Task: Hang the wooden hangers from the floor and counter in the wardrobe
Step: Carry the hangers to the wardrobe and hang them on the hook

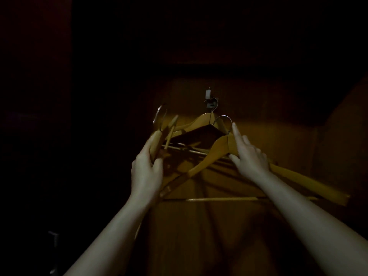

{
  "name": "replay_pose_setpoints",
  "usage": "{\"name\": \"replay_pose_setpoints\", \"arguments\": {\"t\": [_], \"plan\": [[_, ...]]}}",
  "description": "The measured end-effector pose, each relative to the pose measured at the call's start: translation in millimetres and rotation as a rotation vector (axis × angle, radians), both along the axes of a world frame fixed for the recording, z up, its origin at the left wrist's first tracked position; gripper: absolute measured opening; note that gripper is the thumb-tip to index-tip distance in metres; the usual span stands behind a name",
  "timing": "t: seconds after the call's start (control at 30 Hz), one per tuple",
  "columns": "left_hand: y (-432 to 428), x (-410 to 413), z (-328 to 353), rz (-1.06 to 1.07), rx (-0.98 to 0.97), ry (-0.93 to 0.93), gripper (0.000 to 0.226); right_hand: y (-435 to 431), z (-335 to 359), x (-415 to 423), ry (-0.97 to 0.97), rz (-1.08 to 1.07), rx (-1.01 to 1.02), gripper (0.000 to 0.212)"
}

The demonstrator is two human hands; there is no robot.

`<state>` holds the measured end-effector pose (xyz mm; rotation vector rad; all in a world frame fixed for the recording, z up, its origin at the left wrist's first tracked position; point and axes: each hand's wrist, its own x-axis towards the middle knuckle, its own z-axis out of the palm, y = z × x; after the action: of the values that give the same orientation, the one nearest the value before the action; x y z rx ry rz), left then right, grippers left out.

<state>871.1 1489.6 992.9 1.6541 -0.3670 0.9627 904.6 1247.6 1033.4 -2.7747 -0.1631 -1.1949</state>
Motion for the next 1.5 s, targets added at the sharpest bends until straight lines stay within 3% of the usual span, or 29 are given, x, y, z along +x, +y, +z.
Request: {"name": "replay_pose_setpoints", "arguments": {"t": [0.2, 0.43, 0.77, 1.0, 1.2, 1.33, 1.5], "plan": [[-6, 8, 11, 0.184, 0.073, -0.03, 0.064, 6, 6, 13, 0.0, 0.019, 0.083, 0.092], [-16, 53, 33, 0.338, 0.343, -0.007, 0.073, 5, 40, 43, 0.02, -0.01, 0.192, 0.091], [-15, 147, 75, 0.479, 0.434, -0.047, 0.077, 16, 92, 105, 0.025, -0.067, 0.32, 0.088], [-18, 201, 67, 0.44, 0.508, -0.033, 0.084, 25, 101, 137, 0.079, -0.125, 0.302, 0.1], [-18, 224, 43, 0.444, 0.521, -0.04, 0.087, 36, 92, 148, 0.065, -0.028, 0.312, 0.087], [-11, 227, 30, 0.332, 0.482, -0.043, 0.084, 43, 82, 147, -0.011, -0.051, 0.397, 0.071], [-16, 228, 14, 0.281, 0.483, -0.012, 0.084, 41, 65, 143, -0.113, -0.192, 0.214, 0.059]]}}
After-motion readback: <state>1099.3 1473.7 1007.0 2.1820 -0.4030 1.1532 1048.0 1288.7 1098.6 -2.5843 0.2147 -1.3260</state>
